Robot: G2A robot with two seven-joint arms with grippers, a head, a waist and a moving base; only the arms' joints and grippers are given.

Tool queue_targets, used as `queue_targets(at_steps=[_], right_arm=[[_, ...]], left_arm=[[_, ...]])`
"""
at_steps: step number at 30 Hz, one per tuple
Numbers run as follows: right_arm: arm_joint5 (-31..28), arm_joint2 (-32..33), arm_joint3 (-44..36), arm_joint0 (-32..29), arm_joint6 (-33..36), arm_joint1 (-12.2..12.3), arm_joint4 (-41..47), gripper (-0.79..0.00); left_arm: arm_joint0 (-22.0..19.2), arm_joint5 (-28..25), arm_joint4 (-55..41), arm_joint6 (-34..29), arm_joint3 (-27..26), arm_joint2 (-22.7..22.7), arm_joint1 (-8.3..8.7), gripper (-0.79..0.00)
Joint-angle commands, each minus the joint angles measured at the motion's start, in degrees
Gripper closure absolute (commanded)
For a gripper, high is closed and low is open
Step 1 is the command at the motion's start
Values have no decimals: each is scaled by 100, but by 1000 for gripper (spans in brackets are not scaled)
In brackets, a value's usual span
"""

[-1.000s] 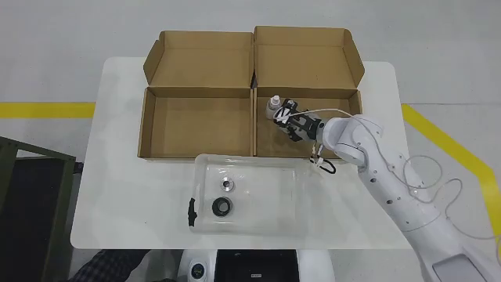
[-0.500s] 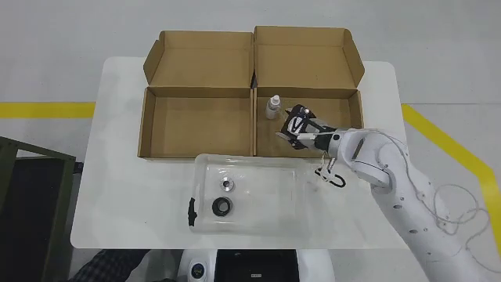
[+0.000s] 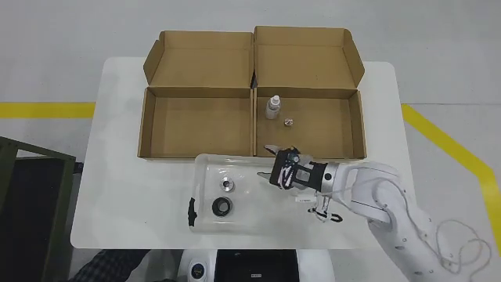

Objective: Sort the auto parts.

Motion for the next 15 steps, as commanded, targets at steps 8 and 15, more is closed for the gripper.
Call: queue_targets(at_steps=[8, 15], right_arm=[[72, -542, -74, -79, -262, -44, -703, -385], [224, -952, 322, 115, -361, -122, -1107, -366]], left_arm=[[0, 0, 0, 0, 0, 0, 0, -785], [0, 0, 0, 0, 0, 0, 0, -785]])
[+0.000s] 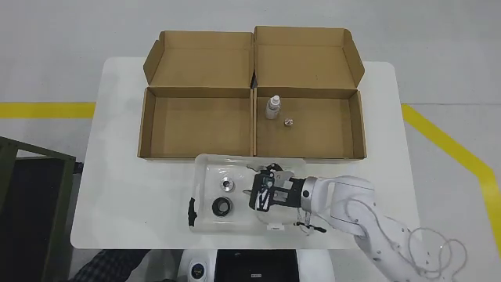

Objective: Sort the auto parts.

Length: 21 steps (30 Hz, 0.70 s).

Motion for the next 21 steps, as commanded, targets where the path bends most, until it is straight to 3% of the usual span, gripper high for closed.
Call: queue_targets(at_steps=[1, 21], right_arm=[[48, -120, 92, 52, -9, -25, -84, -366], [359, -1028, 1125, 792, -123, -357, -251, -351]], left_arm=[[0, 0, 0, 0, 0, 0, 0, -785], [0, 0, 0, 0, 0, 0, 0, -785]])
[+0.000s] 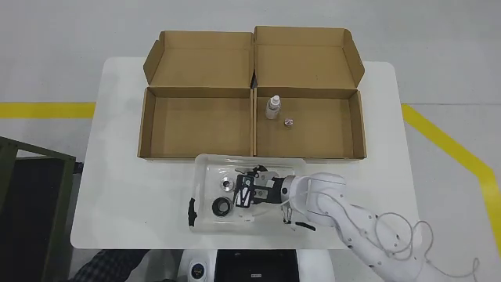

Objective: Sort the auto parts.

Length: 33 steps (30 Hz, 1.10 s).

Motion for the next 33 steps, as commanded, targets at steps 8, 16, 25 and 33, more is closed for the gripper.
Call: queue_targets(at_steps=[8, 16, 25, 33], right_arm=[[15, -347, 312, 213, -69, -154, 84, -357], [40, -528, 535, 397, -145, -274, 126, -360], [31, -643, 826, 563, -183, -389, 223, -351], [-34, -647, 1069, 651, -272, -457, 370, -271]], left_arm=[[0, 0, 0, 0, 0, 0, 0, -785], [0, 0, 0, 0, 0, 0, 0, -785], [0, 0, 0, 0, 0, 0, 0, -785], [0, 0, 0, 0, 0, 0, 0, -785]])
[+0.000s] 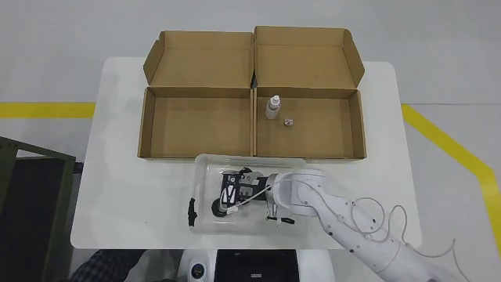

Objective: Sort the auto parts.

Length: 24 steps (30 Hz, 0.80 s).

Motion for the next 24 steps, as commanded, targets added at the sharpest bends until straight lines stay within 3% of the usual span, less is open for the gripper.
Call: queue_targets(at_steps=[1, 3, 5, 6, 14, 24], right_arm=[[-20, 10, 31, 10, -10, -8, 14, -240], [-37, 28, 81, 18, -19, -19, 60, -157], [-76, 36, 114, 22, -39, -31, 134, -15], [-106, 44, 122, 30, -53, -35, 162, 0], [-296, 239, -161, -122, -142, 17, 274, 0], [-645, 1127, -993, -671, -418, 251, 1007, 0]], left_arm=[[0, 0, 0, 0, 0, 0, 0, -785], [0, 0, 0, 0, 0, 0, 0, -785], [0, 0, 0, 0, 0, 0, 0, -785], [0, 0, 0, 0, 0, 0, 0, -785], [0, 0, 0, 0, 0, 0, 0, -785], [0, 0, 0, 0, 0, 0, 0, -785]])
